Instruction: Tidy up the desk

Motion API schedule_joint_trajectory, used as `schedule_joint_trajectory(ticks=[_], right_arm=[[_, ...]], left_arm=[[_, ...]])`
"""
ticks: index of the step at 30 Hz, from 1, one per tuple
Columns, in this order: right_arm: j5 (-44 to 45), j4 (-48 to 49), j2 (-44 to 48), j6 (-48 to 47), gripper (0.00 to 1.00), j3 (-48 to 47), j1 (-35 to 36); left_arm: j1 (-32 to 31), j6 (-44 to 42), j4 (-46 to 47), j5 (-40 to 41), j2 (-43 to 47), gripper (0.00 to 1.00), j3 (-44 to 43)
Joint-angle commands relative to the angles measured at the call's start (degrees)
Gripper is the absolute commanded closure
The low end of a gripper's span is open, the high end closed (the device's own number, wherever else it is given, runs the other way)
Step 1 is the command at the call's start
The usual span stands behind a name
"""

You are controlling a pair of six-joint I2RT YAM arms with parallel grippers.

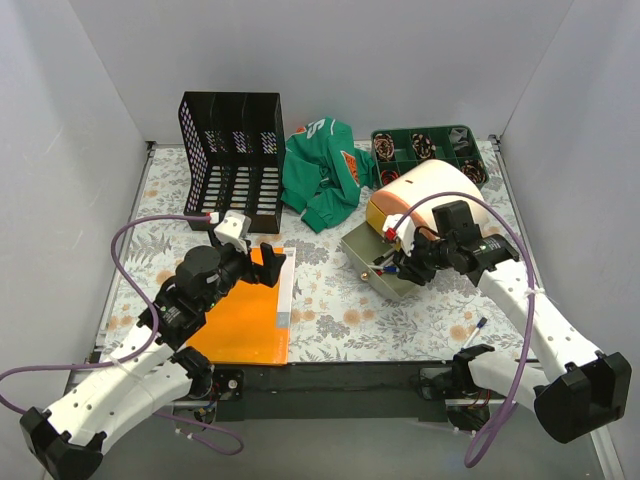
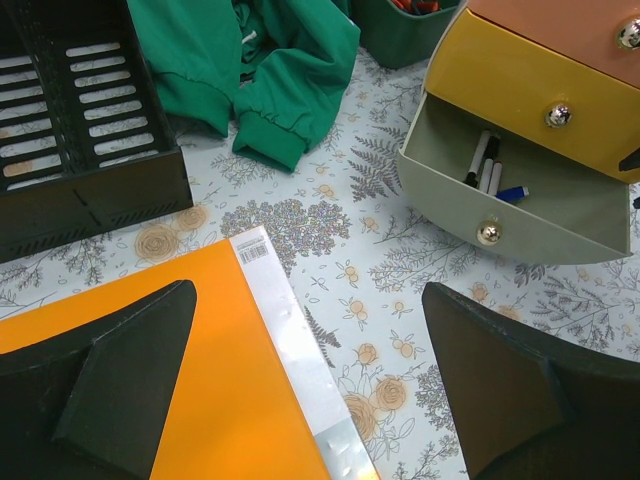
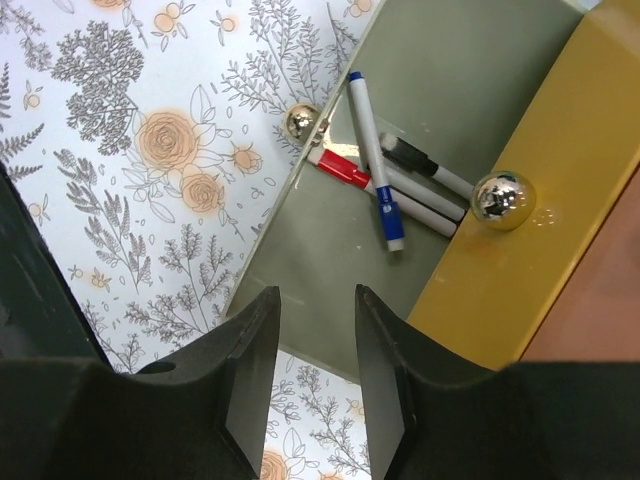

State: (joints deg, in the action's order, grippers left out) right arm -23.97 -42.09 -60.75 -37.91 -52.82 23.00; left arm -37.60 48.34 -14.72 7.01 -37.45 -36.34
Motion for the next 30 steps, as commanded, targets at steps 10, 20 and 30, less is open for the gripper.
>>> schedule_joint_trajectory(ticks=[10,20,30], right_arm=[[-4.17,-18.91,13.81,-17.11,0.62,1.21,-14.28],[-3.27,-16.63,16.19,-20.7,0.7,7.73,-38.53],[-6.8,-21.44,-1.98,-29.31,0.61,3.77,-59.13]], left_arm=[[0.34,-0.53,0.57,-2.34,3.08,0.02,-0.14],[0.34,0.18,0.92,-6.04,5.02,0.02,-0.23],[0.34,0.09,0.92,-6.92,4.93,0.02,-0.23]])
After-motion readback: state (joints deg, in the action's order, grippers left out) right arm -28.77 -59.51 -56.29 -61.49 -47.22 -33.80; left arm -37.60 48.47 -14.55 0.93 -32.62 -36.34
